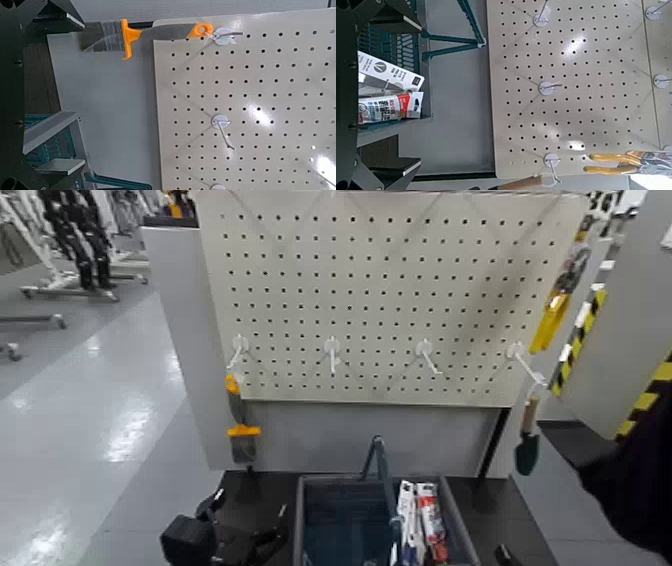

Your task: Put the yellow paint brush into the crate.

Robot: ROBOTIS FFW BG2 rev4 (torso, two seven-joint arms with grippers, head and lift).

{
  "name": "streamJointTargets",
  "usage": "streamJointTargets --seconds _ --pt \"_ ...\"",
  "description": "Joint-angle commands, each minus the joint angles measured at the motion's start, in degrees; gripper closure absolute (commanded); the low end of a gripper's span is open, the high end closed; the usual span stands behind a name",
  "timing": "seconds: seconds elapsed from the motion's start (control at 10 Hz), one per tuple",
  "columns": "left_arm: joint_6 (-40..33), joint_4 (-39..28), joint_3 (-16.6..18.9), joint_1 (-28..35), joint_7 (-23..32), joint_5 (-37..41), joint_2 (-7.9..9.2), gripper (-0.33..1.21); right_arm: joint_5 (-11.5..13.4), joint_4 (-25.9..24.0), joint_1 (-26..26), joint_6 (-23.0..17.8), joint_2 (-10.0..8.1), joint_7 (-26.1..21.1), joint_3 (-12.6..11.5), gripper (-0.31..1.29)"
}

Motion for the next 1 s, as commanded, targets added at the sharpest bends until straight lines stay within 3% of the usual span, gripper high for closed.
streamJointTargets --seconds 0.1,0.3,0.6,1.0 --pt "0.6 0.0 0.3 -0.2 -0.4 0.2 -0.01 0.11 0.0 0.0 0.0 0.0 0.08 0.0 0.0 0.13" --pt "1.2 0.0 1.1 -0.4 -1.7 0.5 -0.28 0.1 0.0 0.0 0.0 0.2 0.08 0.0 0.1 0.12" --pt "3.7 0.0 7.2 -1.9 -9.3 1.3 -2.12 0.11 0.0 0.0 0.0 0.2 0.0 0.0 0.1 0.13" --pt "9.3 -0.1 13.0 -5.5 -18.5 2.3 -1.77 0.11 -0.2 0.1 -0.1 0.1 0.0 0.0 0.0 0.13"
